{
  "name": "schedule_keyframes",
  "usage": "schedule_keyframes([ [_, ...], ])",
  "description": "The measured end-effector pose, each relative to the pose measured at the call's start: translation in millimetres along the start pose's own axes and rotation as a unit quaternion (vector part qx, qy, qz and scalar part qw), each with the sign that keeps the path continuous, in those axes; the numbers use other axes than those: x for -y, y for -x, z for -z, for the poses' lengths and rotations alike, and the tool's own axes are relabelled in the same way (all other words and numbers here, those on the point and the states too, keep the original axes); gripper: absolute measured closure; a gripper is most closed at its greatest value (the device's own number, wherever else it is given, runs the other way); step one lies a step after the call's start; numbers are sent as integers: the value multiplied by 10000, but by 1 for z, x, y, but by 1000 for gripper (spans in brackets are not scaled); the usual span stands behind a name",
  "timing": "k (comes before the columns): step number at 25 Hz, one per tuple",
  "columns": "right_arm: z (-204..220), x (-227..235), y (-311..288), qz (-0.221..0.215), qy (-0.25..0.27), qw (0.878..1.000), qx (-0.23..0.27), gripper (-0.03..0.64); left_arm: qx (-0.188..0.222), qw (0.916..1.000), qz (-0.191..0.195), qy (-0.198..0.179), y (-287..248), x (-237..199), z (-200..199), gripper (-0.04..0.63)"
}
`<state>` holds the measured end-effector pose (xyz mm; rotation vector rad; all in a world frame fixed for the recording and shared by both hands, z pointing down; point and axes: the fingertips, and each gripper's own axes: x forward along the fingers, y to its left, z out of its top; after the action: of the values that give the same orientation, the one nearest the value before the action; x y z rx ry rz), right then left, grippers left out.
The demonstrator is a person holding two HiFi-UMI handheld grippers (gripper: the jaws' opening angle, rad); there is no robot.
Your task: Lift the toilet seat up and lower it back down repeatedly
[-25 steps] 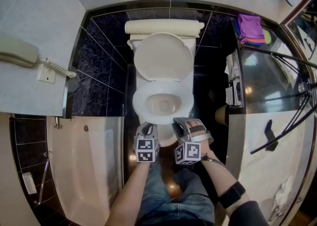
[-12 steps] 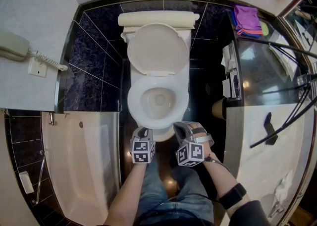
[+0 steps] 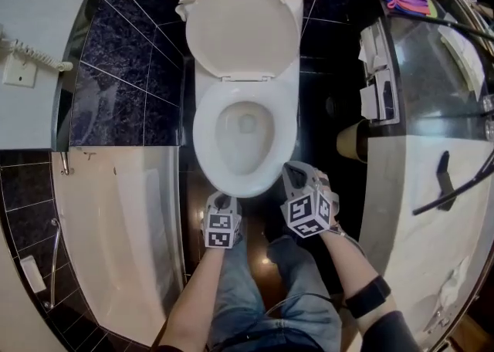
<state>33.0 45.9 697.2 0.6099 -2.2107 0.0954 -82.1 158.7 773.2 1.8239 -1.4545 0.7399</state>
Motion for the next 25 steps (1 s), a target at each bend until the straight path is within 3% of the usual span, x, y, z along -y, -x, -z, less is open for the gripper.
schedule_keyframes([
  [10,52,11,-35,159,-548,9982,-191,598,-680,9977,25,6,-65,-3,102,600],
  [25,60,6,-58,70,-540,9981,-292,598,-1317,9913,3,-41,-90,-7,148,600],
])
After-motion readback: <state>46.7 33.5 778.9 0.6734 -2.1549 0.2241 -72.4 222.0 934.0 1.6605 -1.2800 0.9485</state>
